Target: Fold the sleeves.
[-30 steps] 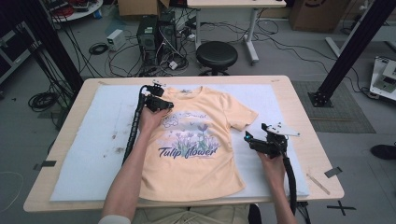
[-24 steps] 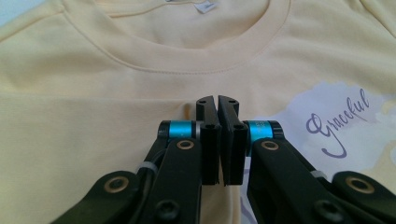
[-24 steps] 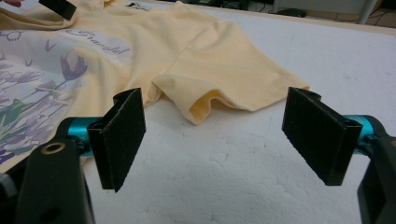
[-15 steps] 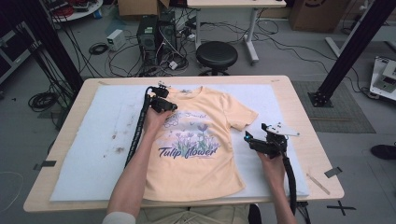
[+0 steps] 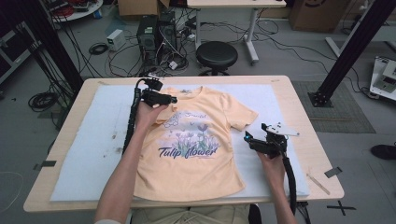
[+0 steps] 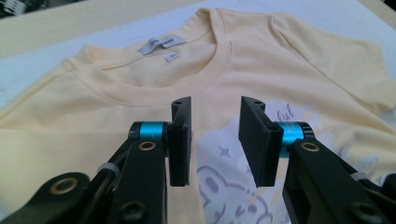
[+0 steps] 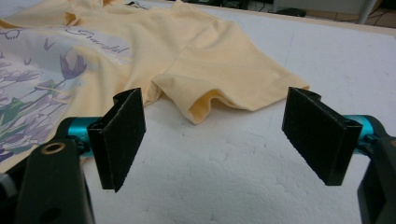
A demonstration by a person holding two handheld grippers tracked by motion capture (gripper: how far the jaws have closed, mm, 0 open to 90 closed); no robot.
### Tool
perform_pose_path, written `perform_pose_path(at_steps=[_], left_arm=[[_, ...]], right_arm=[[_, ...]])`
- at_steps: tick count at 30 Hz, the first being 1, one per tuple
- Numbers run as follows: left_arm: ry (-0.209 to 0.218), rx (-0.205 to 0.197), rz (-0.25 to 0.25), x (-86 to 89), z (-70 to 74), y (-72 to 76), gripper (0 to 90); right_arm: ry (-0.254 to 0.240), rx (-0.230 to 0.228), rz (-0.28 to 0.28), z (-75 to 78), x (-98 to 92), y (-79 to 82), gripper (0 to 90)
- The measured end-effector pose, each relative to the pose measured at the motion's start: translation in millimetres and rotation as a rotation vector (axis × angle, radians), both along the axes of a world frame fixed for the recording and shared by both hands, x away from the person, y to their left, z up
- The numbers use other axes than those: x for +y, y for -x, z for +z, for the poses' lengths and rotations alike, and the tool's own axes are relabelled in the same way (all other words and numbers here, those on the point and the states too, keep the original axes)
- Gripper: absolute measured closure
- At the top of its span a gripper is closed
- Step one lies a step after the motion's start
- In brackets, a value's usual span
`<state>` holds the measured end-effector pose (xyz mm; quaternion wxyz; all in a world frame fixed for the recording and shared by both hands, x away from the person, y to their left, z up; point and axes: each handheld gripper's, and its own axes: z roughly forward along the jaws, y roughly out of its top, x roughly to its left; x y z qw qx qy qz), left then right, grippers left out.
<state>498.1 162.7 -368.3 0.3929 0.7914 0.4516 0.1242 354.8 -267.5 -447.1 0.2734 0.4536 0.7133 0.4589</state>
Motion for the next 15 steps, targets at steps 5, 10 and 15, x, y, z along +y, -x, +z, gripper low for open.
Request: perform_pose_path(at_steps=[5, 10, 15], left_arm=[[-0.071, -0.005, 0.009, 22.1, -5.3, 17.2, 67.2], [-0.127, 0.000, -0.012, 44.5, -26.1, 46.1, 73.7], [-0.132, 0.040, -0.063, 45.5, -44.2, 57.1, 74.9]], right_arm=[[0.002, -0.004, 0.001, -0.1, 0.5, 0.1, 21.9], [0.007, -0.006, 0.000, -0.1, 0.5, -0.1, 21.9], [0.010, -0.006, -0.001, -0.2, 0.8, -0.2, 21.9]])
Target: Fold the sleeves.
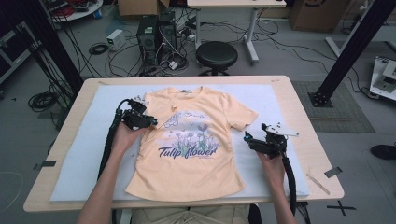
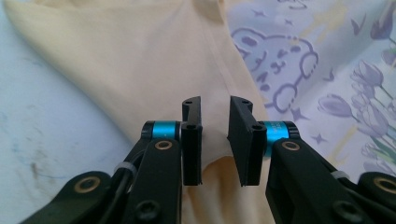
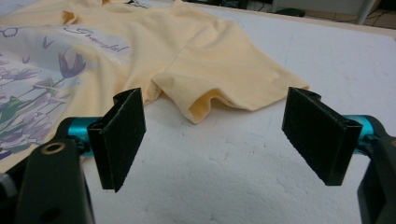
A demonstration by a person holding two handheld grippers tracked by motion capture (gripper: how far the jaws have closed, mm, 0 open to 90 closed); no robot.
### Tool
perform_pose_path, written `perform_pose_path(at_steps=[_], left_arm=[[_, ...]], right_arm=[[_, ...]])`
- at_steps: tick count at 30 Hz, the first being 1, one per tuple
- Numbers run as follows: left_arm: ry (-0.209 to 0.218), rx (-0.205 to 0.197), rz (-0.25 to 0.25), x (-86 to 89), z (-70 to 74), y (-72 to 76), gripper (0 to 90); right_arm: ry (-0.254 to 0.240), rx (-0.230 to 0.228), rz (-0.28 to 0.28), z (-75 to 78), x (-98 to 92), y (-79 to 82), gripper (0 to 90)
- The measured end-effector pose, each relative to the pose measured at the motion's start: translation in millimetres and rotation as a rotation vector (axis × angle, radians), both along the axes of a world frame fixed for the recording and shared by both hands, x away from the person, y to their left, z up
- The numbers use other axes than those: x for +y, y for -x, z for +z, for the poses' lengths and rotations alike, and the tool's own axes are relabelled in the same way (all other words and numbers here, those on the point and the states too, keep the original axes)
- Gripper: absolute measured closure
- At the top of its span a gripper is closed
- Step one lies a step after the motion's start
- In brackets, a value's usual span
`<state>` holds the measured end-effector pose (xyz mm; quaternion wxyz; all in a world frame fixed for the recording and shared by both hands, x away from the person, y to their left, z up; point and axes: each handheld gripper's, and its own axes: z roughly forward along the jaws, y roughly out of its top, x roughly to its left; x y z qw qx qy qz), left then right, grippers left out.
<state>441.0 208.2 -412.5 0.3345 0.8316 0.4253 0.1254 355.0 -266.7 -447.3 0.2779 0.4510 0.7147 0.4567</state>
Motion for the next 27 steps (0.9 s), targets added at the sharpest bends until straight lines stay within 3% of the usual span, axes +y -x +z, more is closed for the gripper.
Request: perform_pose_path(at_steps=[4, 5, 6, 7, 10, 16, 17, 20, 21, 23, 27], left_arm=[[-0.037, 0.019, -0.008, -4.6, -5.4, -0.7, 74.0], [-0.005, -0.012, 0.001, -6.2, -2.7, -0.5, 73.5], [-0.005, -0.012, 0.001, -6.2, -2.7, -0.5, 73.4], [0.031, -0.032, -0.007, -9.1, 1.1, -0.7, 73.4], [0.043, -0.039, -0.006, -14.2, 0.9, -2.4, 73.4], [0.034, -0.019, -0.010, -27.8, -11.8, -9.3, 69.2], [0.015, -0.038, -0.009, -32.1, -12.6, -9.2, 68.5], [0.008, -0.044, -0.011, -35.2, -13.0, -10.3, 66.8], [-0.028, -0.049, 0.005, -38.4, -15.4, -11.9, 66.5], [-0.045, -0.027, 0.010, -39.4, -19.7, -13.6, 68.9], [-0.043, -0.049, 0.020, -39.7, -19.0, -14.3, 83.3]], right_arm=[[0.001, 0.001, 0.003, -0.1, 0.4, 0.1, 21.9], [0.004, 0.002, 0.001, 0.0, 0.6, 0.1, 21.9], [0.004, 0.002, 0.001, 0.0, 0.6, 0.1, 21.9], [0.004, 0.002, 0.001, 0.1, 0.6, 0.1, 21.9], [0.003, 0.003, 0.001, 0.0, 0.7, 0.1, 22.0], [0.005, 0.001, 0.005, 0.0, 0.7, 0.0, 21.9], [0.003, 0.003, 0.003, 0.1, 0.7, 0.1, 22.0], [0.002, 0.004, 0.003, 0.0, 0.6, 0.0, 22.0], [0.004, 0.003, 0.003, 0.0, 0.8, 0.0, 22.0], [0.006, 0.003, 0.003, 0.1, 1.0, 0.1, 22.0], [0.006, 0.003, 0.002, 0.0, 0.9, 0.0, 22.0]])
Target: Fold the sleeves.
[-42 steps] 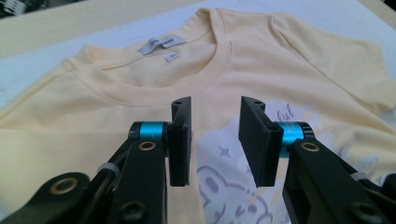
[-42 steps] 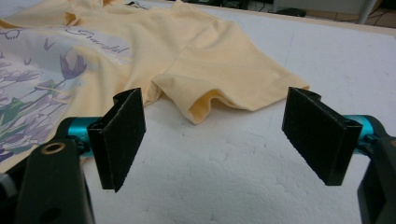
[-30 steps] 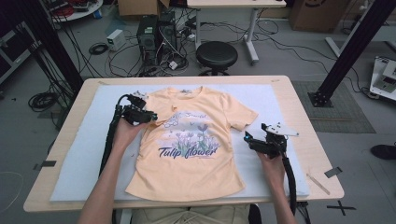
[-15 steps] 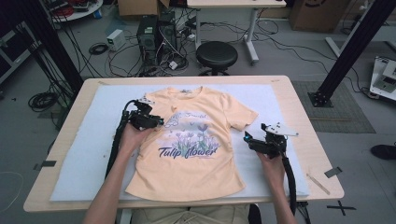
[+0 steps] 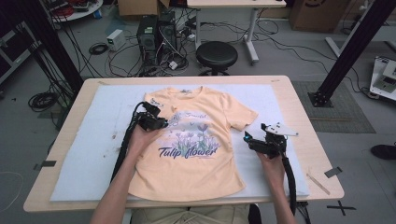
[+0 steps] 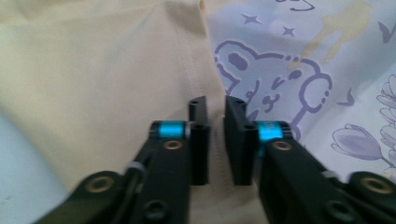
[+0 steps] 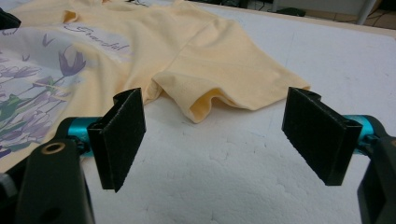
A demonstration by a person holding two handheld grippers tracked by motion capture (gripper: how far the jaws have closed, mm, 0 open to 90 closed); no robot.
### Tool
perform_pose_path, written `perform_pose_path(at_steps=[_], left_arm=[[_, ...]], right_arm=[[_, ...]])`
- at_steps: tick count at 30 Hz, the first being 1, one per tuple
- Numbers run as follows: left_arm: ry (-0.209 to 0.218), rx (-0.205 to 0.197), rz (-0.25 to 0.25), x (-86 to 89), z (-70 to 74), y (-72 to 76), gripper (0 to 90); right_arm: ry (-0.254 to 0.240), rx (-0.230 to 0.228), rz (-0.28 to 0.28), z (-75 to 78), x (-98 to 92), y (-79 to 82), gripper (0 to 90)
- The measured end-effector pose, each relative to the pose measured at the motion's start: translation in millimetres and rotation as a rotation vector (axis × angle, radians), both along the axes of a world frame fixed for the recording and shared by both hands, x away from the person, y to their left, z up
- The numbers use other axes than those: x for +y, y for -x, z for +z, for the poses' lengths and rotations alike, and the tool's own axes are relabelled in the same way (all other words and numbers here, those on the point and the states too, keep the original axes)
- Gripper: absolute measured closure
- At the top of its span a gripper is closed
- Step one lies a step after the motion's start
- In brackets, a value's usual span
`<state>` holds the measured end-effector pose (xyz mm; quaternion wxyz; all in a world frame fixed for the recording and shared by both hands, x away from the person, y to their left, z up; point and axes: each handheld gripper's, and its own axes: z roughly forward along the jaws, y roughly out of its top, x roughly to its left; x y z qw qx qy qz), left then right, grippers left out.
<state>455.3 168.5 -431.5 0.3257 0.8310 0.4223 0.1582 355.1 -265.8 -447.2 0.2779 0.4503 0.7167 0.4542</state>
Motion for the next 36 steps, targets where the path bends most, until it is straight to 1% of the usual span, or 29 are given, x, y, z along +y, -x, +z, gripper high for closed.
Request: perform_pose_path(at_steps=[1, 2, 4, 7, 8, 9, 10, 11, 12, 13, 14, 15, 17, 18, 19, 20, 21, 22, 23, 24, 25, 27, 29, 30, 32, 33, 34, 35, 36], left_arm=[[0.000, 0.000, 0.000, 0.0, 0.0, 0.0, 84.6], [0.027, -0.004, 0.004, 0.8, 1.2, -0.7, 85.0], [0.065, -0.029, 0.026, -1.3, 6.1, -4.5, 85.2], [0.066, -0.022, 0.027, -6.0, 7.9, -9.4, 85.2], [0.048, 0.005, 0.021, -11.8, 6.2, -12.6, 85.1], [0.048, 0.005, 0.021, -11.8, 6.2, -12.6, 85.0], [0.015, 0.043, 0.008, -16.0, 0.4, -13.3, 84.7], [0.015, 0.043, 0.008, -16.0, 0.4, -13.3, 83.7], [0.034, 0.048, 0.000, -14.8, -0.1, -12.4, 81.3], [0.034, 0.048, 0.000, -14.8, -0.1, -12.4, 75.7], [0.058, 0.035, -0.001, -10.7, 5.3, -10.8, 69.3], [0.058, 0.035, -0.001, -10.7, 5.3, -10.8, 67.3], [0.084, 0.001, 0.000, -4.8, 14.1, -6.8, 66.5], [0.087, -0.034, 0.018, 2.2, 22.7, -2.2, 65.3], [0.087, -0.034, 0.018, 2.2, 22.7, -2.2, 65.4], [0.060, -0.050, 0.038, 10.9, 29.2, 2.2, 65.6], [0.060, -0.050, 0.038, 10.9, 29.2, 2.2, 66.4], [0.028, -0.066, 0.064, 19.1, 31.7, 7.5, 67.7], [0.028, -0.066, 0.064, 19.1, 31.7, 7.5, 69.8], [0.001, -0.064, 0.072, 26.8, 29.8, 13.0, 71.1], [0.001, -0.064, 0.072, 26.8, 29.8, 13.0, 73.6], [-0.042, -0.037, 0.066, 34.6, 21.7, 20.6, 75.2], [-0.041, -0.035, 0.067, 36.5, 17.9, 23.2, 76.0], [-0.037, -0.022, 0.062, 39.0, 14.3, 25.2, 76.6], [-0.066, -0.007, 0.065, 42.3, 5.7, 27.8, 77.7], [-0.067, -0.014, 0.070, 43.5, 1.9, 28.6, 77.8], [-0.048, -0.026, 0.073, 45.4, 0.5, 29.7, 78.0], [-0.038, -0.023, 0.075, 46.9, 0.2, 29.9, 78.1], [-0.040, -0.024, 0.076, 47.7, 0.3, 29.7, 78.0]], right_arm=[[-0.001, 0.002, 0.000, 0.0, 0.1, 0.0, 22.0], [-0.001, 0.001, 0.001, 0.0, 0.1, -0.1, 22.0], [0.004, 0.000, 0.000, 0.0, 0.0, -0.3, 22.0], [0.003, 0.000, 0.001, 0.0, 0.0, -0.4, 22.0], [-0.001, 0.002, 0.000, 0.1, 0.0, -0.2, 21.9], [-0.001, 0.002, 0.000, 0.1, 0.0, -0.2, 21.9], [0.002, 0.003, 0.002, 0.1, -0.4, -0.3, 22.0], [0.002, 0.003, 0.002, 0.1, -0.4, -0.3, 22.0], [-0.003, 0.007, 0.001, 0.1, -0.3, -0.3, 21.9], [-0.003, 0.007, 0.001, 0.1, -0.3, -0.3, 21.9], [-0.001, 0.003, 0.003, 0.2, -0.5, -0.3, 21.9], [-0.001, 0.003, 0.003, 0.2, -0.5, -0.3, 21.9], [-0.001, 0.003, 0.000, 0.0, 0.1, -0.1, 21.9], [-0.001, 0.001, 0.000, 0.0, 0.1, -0.1, 21.9], [-0.001, 0.001, 0.000, 0.0, 0.1, -0.1, 21.9], [0.000, 0.002, -0.002, 0.1, 0.1, -0.1, 21.9], [0.000, 0.002, -0.002, 0.1, 0.1, -0.1, 21.9], [0.002, 0.001, -0.001, 0.0, 0.1, 0.0, 21.9], [0.002, 0.001, -0.001, 0.0, 0.1, 0.0, 21.9], [0.005, 0.000, -0.001, 0.0, 0.2, 0.0, 21.9], [0.005, 0.000, -0.001, 0.0, 0.2, 0.0, 21.9], [0.007, -0.001, 0.000, 0.0, 0.2, 0.0, 21.9], [0.008, -0.002, 0.002, 0.0, 0.1, 0.0, 21.9], [0.010, -0.004, 0.002, 0.0, 0.2, -0.2, 21.9], [0.007, -0.001, 0.000, 0.1, 0.7, 0.3, 21.9], [0.008, -0.001, -0.001, 0.1, 0.7, 0.3, 22.0], [0.008, -0.001, -0.001, 0.1, 0.7, 0.3, 21.9], [0.008, -0.001, 0.000, 0.1, 0.6, 0.2, 21.9], [0.006, -0.002, 0.000, 0.1, 0.7, 0.4, 21.9]])
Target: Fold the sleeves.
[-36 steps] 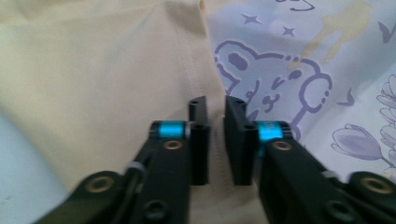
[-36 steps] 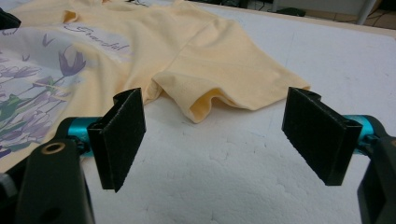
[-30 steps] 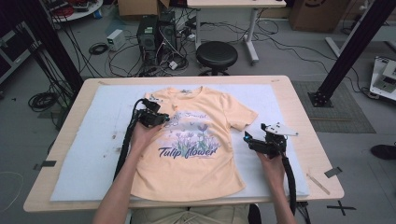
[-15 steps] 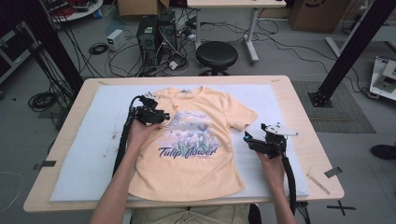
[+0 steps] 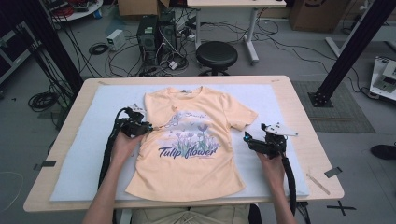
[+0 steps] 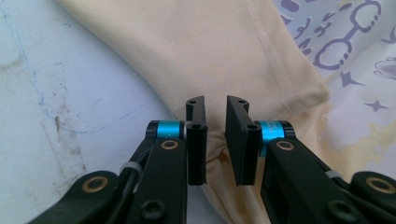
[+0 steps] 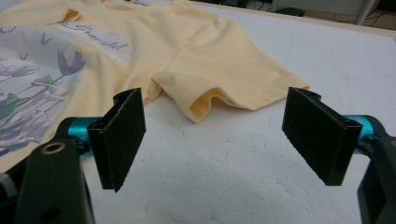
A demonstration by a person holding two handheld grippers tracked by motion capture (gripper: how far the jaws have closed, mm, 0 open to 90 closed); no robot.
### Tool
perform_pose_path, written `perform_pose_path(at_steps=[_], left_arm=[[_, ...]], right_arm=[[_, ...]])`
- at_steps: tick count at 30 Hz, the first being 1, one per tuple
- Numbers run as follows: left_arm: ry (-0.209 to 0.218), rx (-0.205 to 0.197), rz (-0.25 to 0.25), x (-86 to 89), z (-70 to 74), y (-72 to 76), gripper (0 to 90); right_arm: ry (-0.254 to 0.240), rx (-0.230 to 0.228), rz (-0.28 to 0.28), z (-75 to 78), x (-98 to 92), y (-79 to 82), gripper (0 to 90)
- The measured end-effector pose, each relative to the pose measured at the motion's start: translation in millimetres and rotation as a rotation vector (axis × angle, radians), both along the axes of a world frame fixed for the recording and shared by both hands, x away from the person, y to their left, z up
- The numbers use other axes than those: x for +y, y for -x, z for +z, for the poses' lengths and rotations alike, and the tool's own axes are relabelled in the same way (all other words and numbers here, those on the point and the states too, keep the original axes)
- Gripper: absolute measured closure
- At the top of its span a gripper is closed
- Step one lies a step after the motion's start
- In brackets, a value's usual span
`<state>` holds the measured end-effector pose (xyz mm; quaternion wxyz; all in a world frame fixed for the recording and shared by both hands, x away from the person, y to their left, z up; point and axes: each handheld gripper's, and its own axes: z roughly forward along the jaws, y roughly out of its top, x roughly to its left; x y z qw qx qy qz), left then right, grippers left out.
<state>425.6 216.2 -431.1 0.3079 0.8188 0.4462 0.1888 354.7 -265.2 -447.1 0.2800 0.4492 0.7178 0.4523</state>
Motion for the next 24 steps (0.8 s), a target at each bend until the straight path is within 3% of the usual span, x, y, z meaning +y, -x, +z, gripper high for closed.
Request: perform_pose_path(at_steps=[2, 4, 5, 6, 7, 8, 11, 12, 16, 18, 24], left_arm=[[0.004, 0.004, 0.000, 2.3, 0.5, -0.3, 75.2], [0.066, -0.013, -0.015, 7.8, 2.1, 2.5, 65.6], [0.066, -0.013, -0.015, 7.8, 2.1, 2.5, 62.9], [0.147, -0.056, -0.001, 17.0, 4.2, 9.1, 59.2], [0.147, -0.056, -0.001, 17.0, 4.2, 9.1, 57.1], [0.205, -0.105, 0.017, 27.7, 4.4, 15.9, 56.7], [0.236, -0.131, 0.036, 39.8, 4.3, 22.4, 49.9], [0.258, -0.159, 0.049, 51.8, 4.0, 29.4, 48.9], [0.273, -0.185, 0.057, 67.4, 2.1, 39.5, 43.2], [0.277, -0.220, 0.047, 78.7, -1.8, 49.9, 43.1], [0.283, -0.227, 0.055, 89.5, -15.2, 59.0, 41.6]], right_arm=[[0.001, -0.001, 0.001, -0.1, -0.1, 0.0, 21.9], [0.002, -0.006, 0.003, -0.1, -0.4, -0.3, 21.9], [0.002, -0.006, 0.003, -0.1, -0.4, -0.3, 21.9], [0.003, -0.005, 0.001, 0.0, -0.3, 0.0, 21.9], [0.003, -0.004, 0.000, 0.0, -0.2, 0.0, 21.9], [0.003, -0.005, 0.000, 0.0, -0.3, 0.0, 21.9], [-0.008, 0.001, -0.006, 0.0, -0.7, -0.3, 21.9], [-0.008, 0.002, -0.010, -0.1, -1.1, -0.3, 21.9], [-0.023, 0.005, -0.021, -0.1, -2.8, -1.1, 21.9], [-0.028, 0.011, -0.028, 0.0, -3.0, -1.0, 21.9], [-0.019, 0.014, -0.032, -0.2, -2.1, -1.5, 22.0]])
